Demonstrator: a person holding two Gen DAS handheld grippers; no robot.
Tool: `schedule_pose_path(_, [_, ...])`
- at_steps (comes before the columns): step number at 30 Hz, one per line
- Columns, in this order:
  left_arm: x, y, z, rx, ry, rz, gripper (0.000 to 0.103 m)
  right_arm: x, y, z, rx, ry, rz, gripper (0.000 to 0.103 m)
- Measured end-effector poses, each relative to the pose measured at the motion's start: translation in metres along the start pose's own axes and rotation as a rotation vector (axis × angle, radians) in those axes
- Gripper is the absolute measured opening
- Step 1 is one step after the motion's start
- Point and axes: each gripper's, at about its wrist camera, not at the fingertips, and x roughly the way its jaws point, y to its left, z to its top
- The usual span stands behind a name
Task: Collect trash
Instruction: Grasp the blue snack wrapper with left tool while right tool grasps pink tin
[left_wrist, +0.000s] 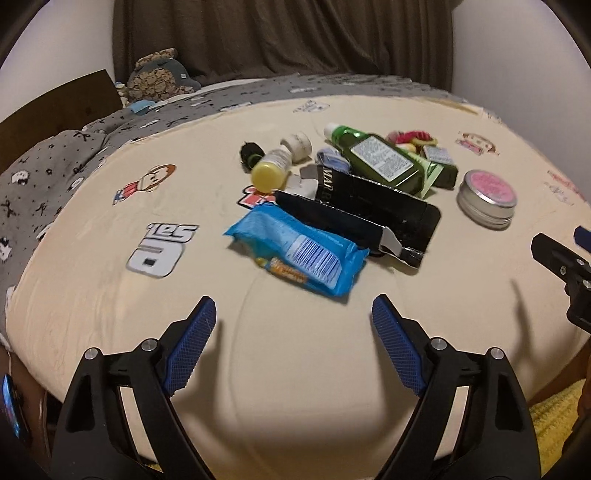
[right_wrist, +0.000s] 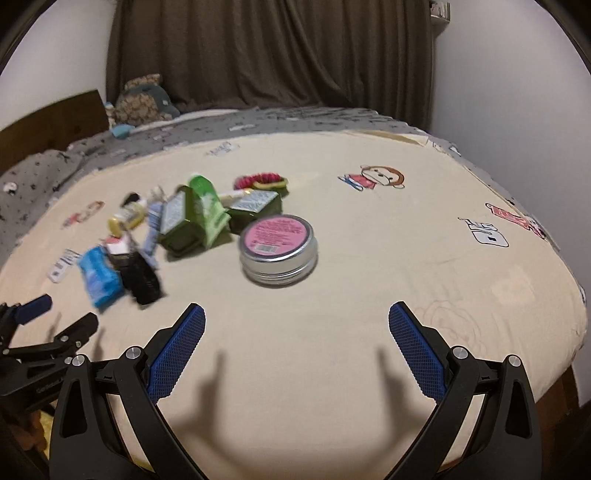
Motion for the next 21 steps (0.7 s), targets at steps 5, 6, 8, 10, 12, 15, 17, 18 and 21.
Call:
schedule_pose_path(5, [0.02,0.004,0.014,-0.035,0.016,-0.007,0.082,0.025,-0.004,0.004,0.028,0.036,0.059,0.097])
schedule_pose_path(6, [0.022,0.003,0.016,-0.038,0.018,-0.008,0.082,0.029,-0.003,0.004,0.03,0.042,0.068,0.097])
schedule_pose_path(8, [0.028,0.003,0.021,-0.043,0.027,-0.013,0.082,0.037,0.0,0.008,0.019,0.053,0.073,0.097])
schedule_pose_path(10, [0.034,0.001,0.025,-0.044,0.036,-0.013,0.082,0.043,0.004,0.011,0.011,0.058,0.076,0.097])
schedule_pose_path(12, [0.04,0.001,0.03,-0.05,0.043,-0.017,0.082,0.049,0.004,0.015,0.016,0.066,0.089,0.097])
schedule_pose_path(15, [0.048,0.004,0.038,-0.059,0.049,-0.02,0.082,0.059,0.003,0.022,0.024,0.079,0.105,0.097])
schedule_pose_path(17, [0.053,0.005,0.043,-0.058,0.054,-0.019,0.082,0.065,0.004,0.027,0.025,0.086,0.117,0.097])
schedule_pose_path(18, [0.056,0.005,0.045,-0.057,0.057,-0.02,0.082,0.067,0.004,0.03,0.025,0.088,0.12,0.097])
schedule_pose_path(21, [0.062,0.009,0.049,-0.063,0.062,-0.032,0.083,0.076,0.008,0.038,0.013,0.097,0.109,0.097])
